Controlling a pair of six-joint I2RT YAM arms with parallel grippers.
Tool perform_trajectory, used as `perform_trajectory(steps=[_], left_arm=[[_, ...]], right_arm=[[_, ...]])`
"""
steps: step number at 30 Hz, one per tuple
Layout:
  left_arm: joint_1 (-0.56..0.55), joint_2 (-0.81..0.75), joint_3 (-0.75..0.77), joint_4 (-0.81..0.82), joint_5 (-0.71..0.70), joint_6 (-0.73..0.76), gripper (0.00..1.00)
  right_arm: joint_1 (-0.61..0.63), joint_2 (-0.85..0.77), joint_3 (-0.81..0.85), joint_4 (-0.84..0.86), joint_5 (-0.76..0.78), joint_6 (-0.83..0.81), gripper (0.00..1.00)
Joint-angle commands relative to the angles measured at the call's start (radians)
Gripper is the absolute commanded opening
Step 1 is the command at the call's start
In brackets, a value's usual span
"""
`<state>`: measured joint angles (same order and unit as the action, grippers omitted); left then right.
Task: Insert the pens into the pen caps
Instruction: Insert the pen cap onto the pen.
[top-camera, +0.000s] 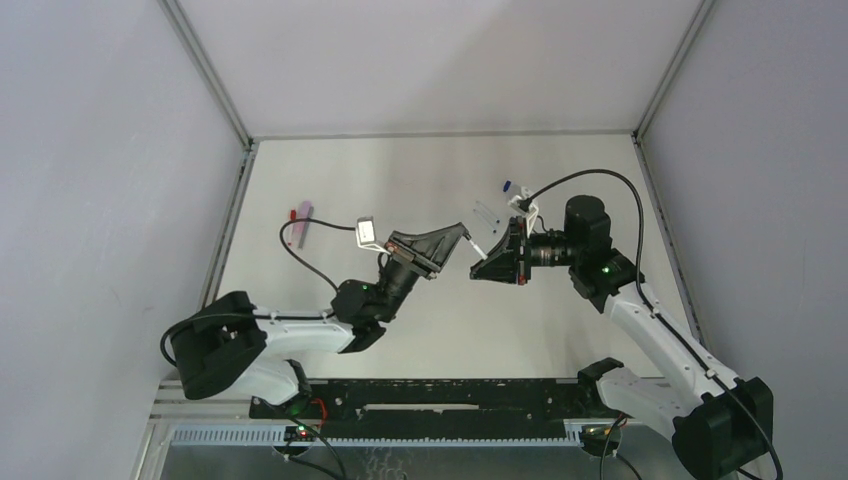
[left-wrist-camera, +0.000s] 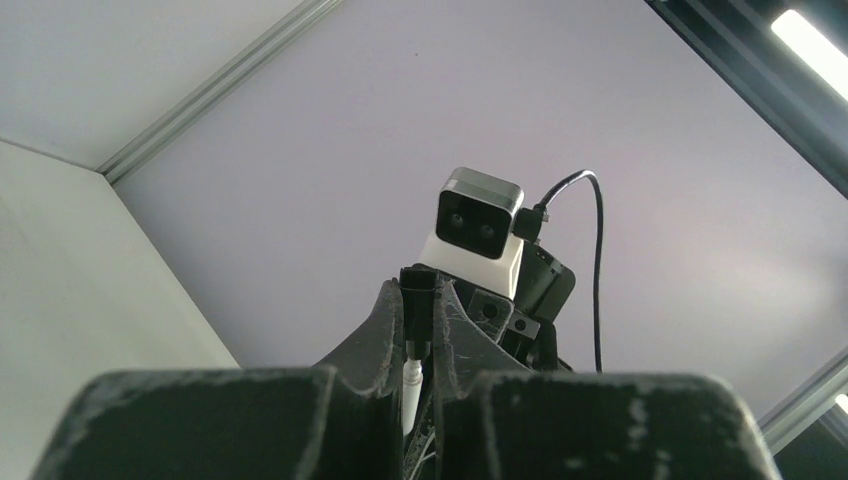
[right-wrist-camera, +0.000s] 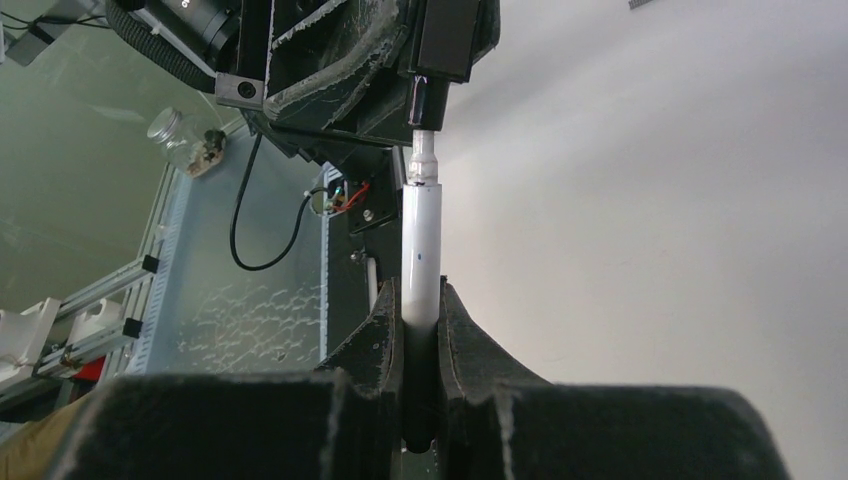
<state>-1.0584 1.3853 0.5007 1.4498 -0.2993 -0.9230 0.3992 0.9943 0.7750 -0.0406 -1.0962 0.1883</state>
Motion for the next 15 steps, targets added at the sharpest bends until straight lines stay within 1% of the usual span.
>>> perform_trajectory(steps=[1,9,15], left_arm=[[-0.045,0.046,0.057,0.008,0.041,-0.028,0.0],[-0.058,0.037,0.031,0.009,0.034,-0.022,0.0],[-0.058,-0.011,-0.016,0.008,0.04,-0.012,0.0]], right_arm=[[-0.003,-0.018,0.0,0.031,0.047,0.02,0.0],[-0.033,-0.032,0.0,0.031,0.043,0.041,0.0],[-0.041,-0.034,0.0,0.031,0.032,0.034,0.0]])
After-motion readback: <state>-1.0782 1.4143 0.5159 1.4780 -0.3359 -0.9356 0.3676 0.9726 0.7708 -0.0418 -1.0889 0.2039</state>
